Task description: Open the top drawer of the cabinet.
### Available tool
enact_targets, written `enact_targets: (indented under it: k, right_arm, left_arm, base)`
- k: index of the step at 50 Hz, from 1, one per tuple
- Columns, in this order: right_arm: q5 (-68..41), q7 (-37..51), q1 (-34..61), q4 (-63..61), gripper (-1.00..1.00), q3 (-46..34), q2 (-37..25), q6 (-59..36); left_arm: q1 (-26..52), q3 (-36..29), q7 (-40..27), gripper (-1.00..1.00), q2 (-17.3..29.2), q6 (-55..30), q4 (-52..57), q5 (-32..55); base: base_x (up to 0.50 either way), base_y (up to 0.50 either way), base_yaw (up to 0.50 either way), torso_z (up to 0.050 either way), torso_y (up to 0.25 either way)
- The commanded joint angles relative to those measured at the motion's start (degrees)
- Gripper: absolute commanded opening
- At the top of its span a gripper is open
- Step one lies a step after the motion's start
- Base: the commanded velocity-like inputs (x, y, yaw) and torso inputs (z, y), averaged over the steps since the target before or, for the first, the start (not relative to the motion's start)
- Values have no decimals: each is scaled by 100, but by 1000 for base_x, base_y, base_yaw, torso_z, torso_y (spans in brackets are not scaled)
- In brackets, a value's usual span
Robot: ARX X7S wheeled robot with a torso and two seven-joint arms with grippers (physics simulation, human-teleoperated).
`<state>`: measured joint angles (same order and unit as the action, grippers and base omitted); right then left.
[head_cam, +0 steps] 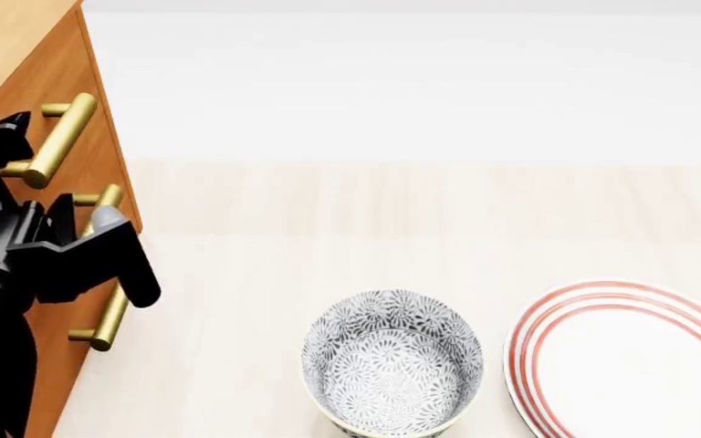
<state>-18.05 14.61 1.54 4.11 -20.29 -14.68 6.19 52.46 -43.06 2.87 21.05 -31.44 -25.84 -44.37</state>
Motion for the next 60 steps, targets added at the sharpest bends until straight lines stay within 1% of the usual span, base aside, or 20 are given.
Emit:
enact_targets:
  k: [1,2,21,42,60]
  right_arm:
    - [65,-139,3,13,100,104,92,17]
    - [62,-142,6,26,100,102,92,26]
    - [8,-142,45,94,100,46,78,23]
    - [-55,-98,75,75,100,36,42,35]
    - [-141,-87,66,-1,100,7,-6,-3]
  left_arm:
    - [51,116,41,100,-173,61,-212,-62]
    - [45,115,48,-100,-167,52,-186,-68]
    - [59,13,20,-100,-209,130,-164,-107]
    - [257,-291,228,-100,-665,230,23,-184]
    - [244,-602,354,-100,-1014,285,270,-289]
  base:
    - [0,0,0,0,0]
    - [0,0,0,0,0]
    - [1,0,0,0,0]
    - [5,0,-4,0,0]
    - [2,0,-3,0,0]
